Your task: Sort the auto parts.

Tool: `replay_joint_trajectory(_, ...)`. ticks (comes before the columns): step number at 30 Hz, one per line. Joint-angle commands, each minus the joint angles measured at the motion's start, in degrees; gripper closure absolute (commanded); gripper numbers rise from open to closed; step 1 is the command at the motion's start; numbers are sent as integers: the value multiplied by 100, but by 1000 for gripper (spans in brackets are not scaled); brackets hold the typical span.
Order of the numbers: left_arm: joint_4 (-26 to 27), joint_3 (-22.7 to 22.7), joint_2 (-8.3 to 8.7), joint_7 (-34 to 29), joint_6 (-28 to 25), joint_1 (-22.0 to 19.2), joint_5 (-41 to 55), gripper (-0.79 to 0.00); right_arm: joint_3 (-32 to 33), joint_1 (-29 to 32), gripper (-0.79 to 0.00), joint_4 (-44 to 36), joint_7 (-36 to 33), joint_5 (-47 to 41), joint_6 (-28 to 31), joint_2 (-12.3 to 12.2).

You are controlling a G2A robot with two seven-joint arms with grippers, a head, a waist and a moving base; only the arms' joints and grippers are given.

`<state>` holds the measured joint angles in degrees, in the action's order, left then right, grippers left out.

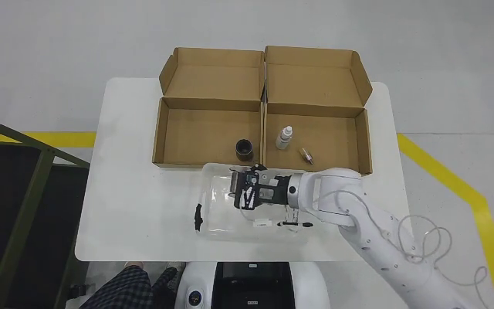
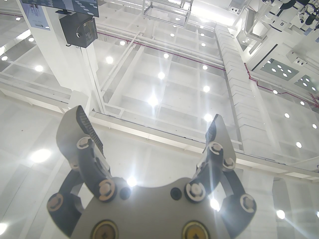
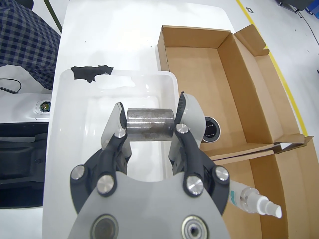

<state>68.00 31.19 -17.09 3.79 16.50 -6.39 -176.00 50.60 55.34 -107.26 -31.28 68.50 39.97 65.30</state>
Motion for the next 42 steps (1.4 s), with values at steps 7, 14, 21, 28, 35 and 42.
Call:
replay_joint_trajectory(7,0,0,0,0,0,0,0,-785,-281,-676,0,608,-36,-399,-227,184)
replay_joint_trajectory(14,0,0,0,0,0,0,0,-785,-545,-1255,0,1198,-36,-688,-432,373)
replay_joint_trajectory(21,0,0,0,0,0,0,0,-785,-781,-1627,0,1746,-17,-635,-623,532)
replay_joint_trajectory(28,0,0,0,0,0,0,0,-785,-1054,-1949,0,2387,148,-706,-709,723)
replay_joint_trajectory(35,0,0,0,0,0,0,0,-785,-1321,-2238,0,2966,353,-706,-799,935)
replay_joint_trajectory(42,0,0,0,0,0,0,0,-785,-1499,-2453,0,3367,444,-706,-849,1119)
